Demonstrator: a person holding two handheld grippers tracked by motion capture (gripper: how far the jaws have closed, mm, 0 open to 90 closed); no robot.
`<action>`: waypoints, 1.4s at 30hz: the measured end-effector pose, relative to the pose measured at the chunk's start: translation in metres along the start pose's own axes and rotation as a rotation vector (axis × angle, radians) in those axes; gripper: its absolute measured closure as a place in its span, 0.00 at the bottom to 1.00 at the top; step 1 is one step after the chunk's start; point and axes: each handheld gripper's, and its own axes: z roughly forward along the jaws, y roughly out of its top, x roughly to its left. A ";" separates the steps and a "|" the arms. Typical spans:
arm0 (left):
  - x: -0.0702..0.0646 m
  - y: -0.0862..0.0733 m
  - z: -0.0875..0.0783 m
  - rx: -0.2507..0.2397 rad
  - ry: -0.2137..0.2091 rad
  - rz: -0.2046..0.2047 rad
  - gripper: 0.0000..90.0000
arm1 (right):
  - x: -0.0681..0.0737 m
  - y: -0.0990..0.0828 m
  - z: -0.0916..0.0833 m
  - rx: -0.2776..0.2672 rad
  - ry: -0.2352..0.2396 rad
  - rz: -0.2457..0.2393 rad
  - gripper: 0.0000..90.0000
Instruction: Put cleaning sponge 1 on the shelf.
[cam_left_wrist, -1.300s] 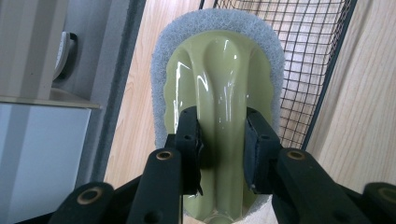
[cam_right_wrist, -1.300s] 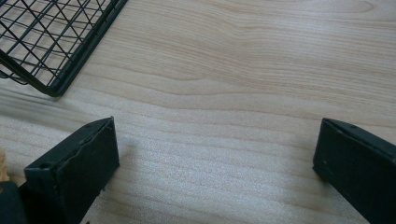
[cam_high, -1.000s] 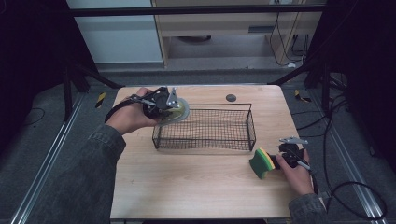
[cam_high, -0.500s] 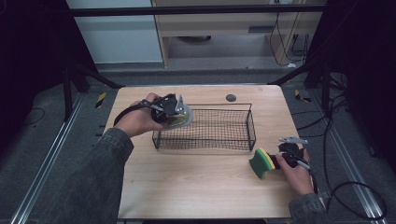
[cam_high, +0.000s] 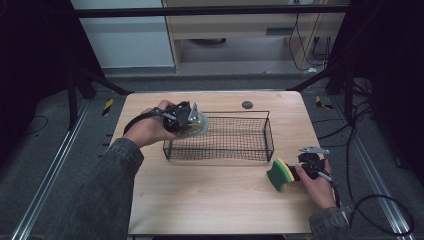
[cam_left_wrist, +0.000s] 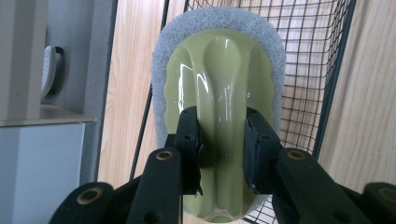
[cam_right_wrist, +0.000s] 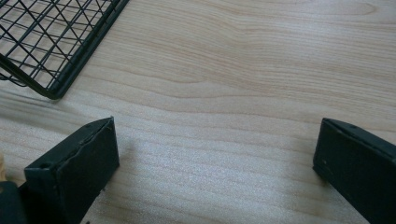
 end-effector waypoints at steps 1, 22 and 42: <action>0.000 0.000 0.001 0.003 0.000 0.000 0.78 | 0.000 0.000 0.000 0.000 -0.001 0.000 0.00; -0.004 -0.001 0.016 0.027 -0.015 0.023 0.78 | 0.000 0.000 0.000 0.001 0.002 0.004 0.00; -0.006 -0.008 0.034 0.055 -0.060 0.019 0.78 | 0.000 0.000 0.000 0.002 0.000 -0.003 0.00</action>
